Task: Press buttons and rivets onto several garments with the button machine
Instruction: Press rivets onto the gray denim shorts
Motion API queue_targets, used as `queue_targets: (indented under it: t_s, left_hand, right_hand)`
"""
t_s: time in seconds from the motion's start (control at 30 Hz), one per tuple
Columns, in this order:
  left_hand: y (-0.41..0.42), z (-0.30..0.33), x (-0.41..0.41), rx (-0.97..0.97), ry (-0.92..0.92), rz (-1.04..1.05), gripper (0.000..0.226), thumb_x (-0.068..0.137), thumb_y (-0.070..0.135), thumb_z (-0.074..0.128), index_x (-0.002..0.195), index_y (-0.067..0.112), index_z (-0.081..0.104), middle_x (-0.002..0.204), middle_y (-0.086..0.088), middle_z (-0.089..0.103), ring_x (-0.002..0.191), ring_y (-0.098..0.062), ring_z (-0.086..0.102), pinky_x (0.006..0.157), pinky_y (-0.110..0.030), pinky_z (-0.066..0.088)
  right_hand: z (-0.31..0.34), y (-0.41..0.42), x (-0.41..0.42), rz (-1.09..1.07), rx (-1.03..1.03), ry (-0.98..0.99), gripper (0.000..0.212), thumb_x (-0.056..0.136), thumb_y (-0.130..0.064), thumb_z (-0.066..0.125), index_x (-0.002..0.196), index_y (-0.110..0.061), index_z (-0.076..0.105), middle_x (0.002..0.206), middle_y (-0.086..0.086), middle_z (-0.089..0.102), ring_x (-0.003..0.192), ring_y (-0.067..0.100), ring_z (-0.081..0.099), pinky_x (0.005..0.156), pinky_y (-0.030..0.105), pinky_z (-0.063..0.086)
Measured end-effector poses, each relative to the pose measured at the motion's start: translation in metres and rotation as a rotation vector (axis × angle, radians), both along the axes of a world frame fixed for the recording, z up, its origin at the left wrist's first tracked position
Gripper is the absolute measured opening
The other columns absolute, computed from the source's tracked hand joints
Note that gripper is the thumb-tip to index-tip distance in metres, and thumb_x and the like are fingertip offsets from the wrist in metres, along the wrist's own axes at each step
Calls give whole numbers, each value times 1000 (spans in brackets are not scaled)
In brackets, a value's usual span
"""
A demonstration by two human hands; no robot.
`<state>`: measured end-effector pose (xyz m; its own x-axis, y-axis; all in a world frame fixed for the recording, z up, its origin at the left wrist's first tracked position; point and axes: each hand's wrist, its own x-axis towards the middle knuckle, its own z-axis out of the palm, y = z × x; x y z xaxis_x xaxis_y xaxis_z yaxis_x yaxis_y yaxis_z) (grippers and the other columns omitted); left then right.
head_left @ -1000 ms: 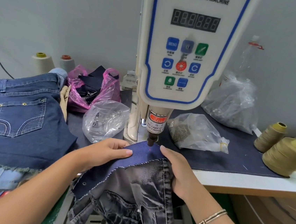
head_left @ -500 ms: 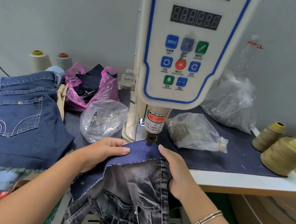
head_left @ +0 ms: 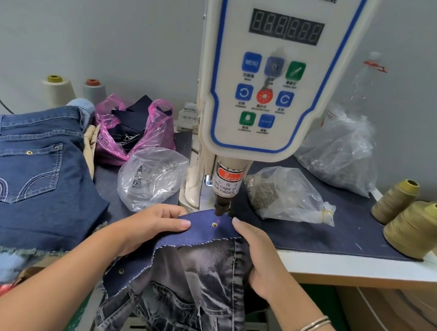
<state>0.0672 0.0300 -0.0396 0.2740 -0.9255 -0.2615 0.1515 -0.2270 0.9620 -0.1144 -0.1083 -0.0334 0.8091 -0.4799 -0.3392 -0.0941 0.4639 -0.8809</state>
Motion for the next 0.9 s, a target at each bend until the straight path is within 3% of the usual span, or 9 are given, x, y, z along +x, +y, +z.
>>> queue_targets:
  t_s: [0.1, 0.2, 0.3, 0.37, 0.4, 0.53, 0.6, 0.73, 0.9]
  left_hand:
    - [4, 2, 1, -10, 0, -37, 48, 63, 33, 78, 91, -4, 67, 82, -14, 67, 69, -21, 63, 65, -25, 51]
    - [12, 5, 4, -10, 53, -116, 32, 60, 27, 76, 81, 5, 68, 74, -12, 64, 63, -19, 62, 60, -24, 50]
    - [22, 9, 16, -13, 46, 41, 40, 52, 26, 76, 81, 1, 64, 72, -16, 61, 61, -23, 60, 57, -24, 49]
    - [25, 13, 24, 10, -123, 187, 30, 47, 30, 70, 66, 9, 57, 62, -11, 51, 54, -18, 49, 51, -24, 39]
    - [26, 13, 26, 37, -290, 229, 24, 48, 32, 65, 57, 15, 52, 57, -7, 45, 52, -15, 42, 51, -26, 33]
    - [23, -6, 25, 159, -900, 318, 23, 57, 33, 53, 54, 15, 39, 45, 7, 39, 48, -9, 35, 50, -27, 31]
    - [22, -15, 20, 182, -1014, 385, 23, 59, 39, 50, 58, 20, 37, 46, 7, 41, 50, -13, 35, 51, -30, 31]
    - [23, -18, 17, 170, -1038, 414, 22, 60, 40, 48, 58, 24, 33, 49, 7, 42, 53, -17, 33, 52, -31, 30]
    - [23, -16, 15, 185, -1101, 409, 30, 69, 31, 55, 57, 24, 29, 49, 5, 38, 52, -17, 29, 51, -31, 26]
  right_hand:
    - [4, 4, -14, 106, -103, -5, 27, 82, -35, 65, 82, -8, 62, 81, 12, 59, 77, 22, 57, 70, 32, 43]
    - [9, 2, -32, 219, -432, 72, 24, 88, -33, 59, 80, -11, 64, 75, 7, 58, 72, 19, 55, 69, 31, 46]
    - [22, -20, -42, -40, -743, 63, 15, 91, -16, 59, 88, -26, 70, 87, -8, 71, 83, 2, 63, 75, 15, 47]
    - [33, -46, -44, -335, -1027, 114, 14, 89, -14, 61, 85, -25, 68, 87, -12, 66, 83, -4, 56, 74, 7, 39]
    - [37, -61, -44, -424, -1205, 193, 12, 89, -15, 61, 86, -24, 68, 91, -13, 60, 89, -1, 52, 77, 11, 36]
    - [34, -106, -27, -360, -1732, 641, 15, 89, -22, 60, 93, -24, 75, 127, 4, 49, 124, 27, 34, 106, 43, 18]
    - [31, -116, -12, -173, -1841, 759, 19, 91, -27, 56, 96, -29, 74, 139, 5, 41, 133, 28, 25, 112, 47, 7]
    - [26, -129, 17, 149, -1850, 930, 21, 94, -32, 49, 100, -31, 69, 135, 5, 39, 133, 26, 26, 116, 50, 3]
    - [19, -129, 33, 116, -1906, 1022, 26, 94, -28, 47, 110, -25, 66, 122, 1, 49, 118, 23, 41, 114, 43, 16]
